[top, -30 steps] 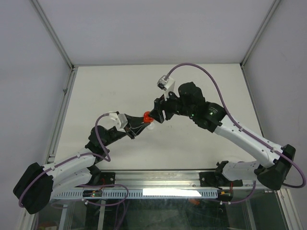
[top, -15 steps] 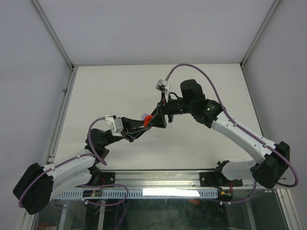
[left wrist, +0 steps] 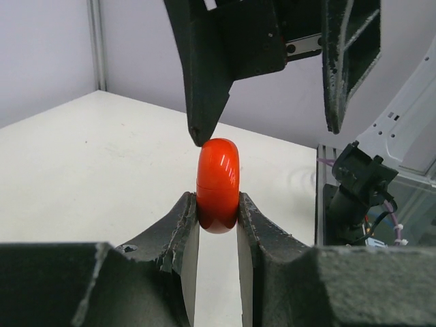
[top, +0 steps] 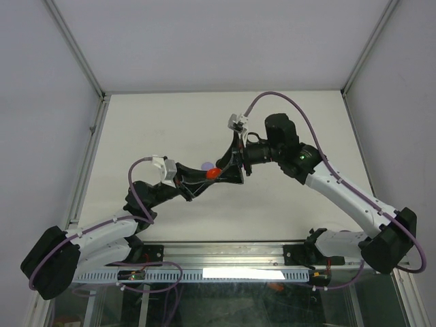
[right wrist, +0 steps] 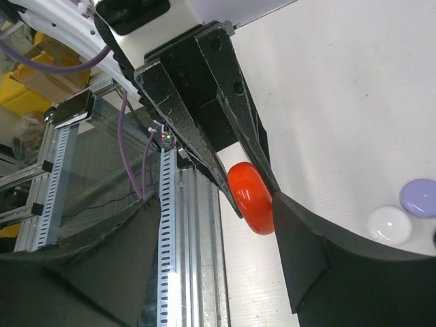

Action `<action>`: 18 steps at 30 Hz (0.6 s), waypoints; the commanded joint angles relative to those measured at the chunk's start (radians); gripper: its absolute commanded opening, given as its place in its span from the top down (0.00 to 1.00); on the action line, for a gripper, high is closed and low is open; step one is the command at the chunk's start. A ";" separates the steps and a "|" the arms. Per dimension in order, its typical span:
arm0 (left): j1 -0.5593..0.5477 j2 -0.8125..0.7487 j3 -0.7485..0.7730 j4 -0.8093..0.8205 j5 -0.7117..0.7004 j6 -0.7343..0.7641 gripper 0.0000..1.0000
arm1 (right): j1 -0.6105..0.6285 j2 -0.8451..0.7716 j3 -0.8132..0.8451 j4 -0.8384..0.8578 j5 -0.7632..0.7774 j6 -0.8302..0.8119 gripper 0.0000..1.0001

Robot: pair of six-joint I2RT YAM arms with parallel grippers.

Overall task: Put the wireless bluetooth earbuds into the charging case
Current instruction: Place the charging case at the center of the board.

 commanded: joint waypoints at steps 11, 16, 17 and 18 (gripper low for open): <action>0.001 -0.060 0.012 -0.477 -0.390 -0.408 1.00 | -0.006 -0.158 -0.129 0.050 0.680 -0.004 0.27; 0.047 -0.025 0.003 -0.605 -0.470 -0.551 1.00 | -0.007 -0.219 -0.205 0.071 0.818 0.003 0.27; 0.067 -0.004 0.000 -0.602 -0.459 -0.578 1.00 | -0.007 -0.230 -0.217 0.072 0.840 0.003 0.27; 0.085 0.021 0.000 -0.595 -0.444 -0.600 1.00 | -0.005 -0.247 -0.228 0.072 0.861 0.003 0.27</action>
